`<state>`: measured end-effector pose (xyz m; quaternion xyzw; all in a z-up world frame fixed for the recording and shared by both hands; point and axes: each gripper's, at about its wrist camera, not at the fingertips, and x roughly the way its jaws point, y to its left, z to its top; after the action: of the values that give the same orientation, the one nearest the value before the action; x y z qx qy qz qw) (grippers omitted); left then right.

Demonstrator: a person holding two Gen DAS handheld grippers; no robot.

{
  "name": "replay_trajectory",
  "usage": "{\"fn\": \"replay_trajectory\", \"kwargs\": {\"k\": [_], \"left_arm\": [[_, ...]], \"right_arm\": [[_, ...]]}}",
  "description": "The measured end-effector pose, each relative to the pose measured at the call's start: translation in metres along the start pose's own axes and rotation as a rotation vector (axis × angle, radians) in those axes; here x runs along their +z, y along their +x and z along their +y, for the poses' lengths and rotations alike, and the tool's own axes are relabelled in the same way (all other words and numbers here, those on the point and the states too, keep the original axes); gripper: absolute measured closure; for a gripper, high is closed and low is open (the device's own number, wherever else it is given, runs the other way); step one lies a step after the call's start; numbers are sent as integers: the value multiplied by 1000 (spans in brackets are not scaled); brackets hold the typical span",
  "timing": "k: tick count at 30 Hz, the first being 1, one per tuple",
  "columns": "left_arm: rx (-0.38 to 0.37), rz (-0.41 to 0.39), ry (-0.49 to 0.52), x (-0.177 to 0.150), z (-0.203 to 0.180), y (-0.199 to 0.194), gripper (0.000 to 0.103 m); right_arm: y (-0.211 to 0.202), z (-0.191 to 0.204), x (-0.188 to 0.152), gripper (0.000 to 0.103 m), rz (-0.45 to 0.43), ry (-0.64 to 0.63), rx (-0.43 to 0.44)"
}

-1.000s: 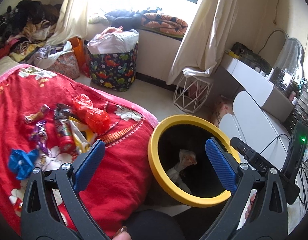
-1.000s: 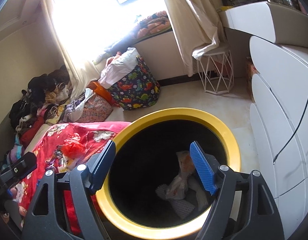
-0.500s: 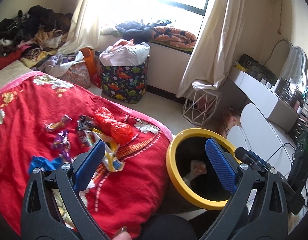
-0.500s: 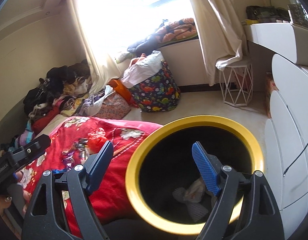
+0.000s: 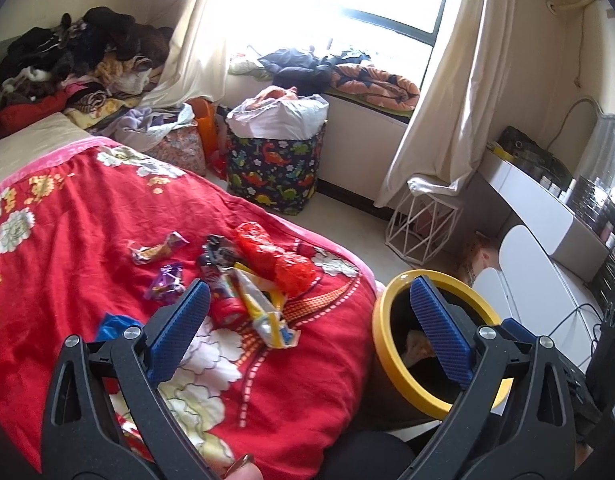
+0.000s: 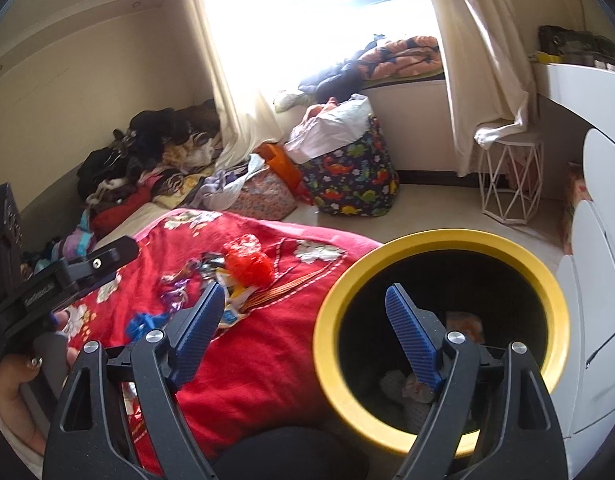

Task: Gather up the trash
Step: 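Move both open grippers back toward the trash on the bedspread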

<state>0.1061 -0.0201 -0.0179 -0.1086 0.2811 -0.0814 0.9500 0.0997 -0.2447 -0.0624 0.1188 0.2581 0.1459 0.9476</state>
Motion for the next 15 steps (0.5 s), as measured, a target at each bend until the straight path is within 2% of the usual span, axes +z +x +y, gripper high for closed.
{"fn": "replay_trajectory", "kwargs": {"k": [15], "left_arm": [[70,-9,-80,0,47,-6,11]], "right_arm": [[14,50,-12,23,70,-111,123]]}}
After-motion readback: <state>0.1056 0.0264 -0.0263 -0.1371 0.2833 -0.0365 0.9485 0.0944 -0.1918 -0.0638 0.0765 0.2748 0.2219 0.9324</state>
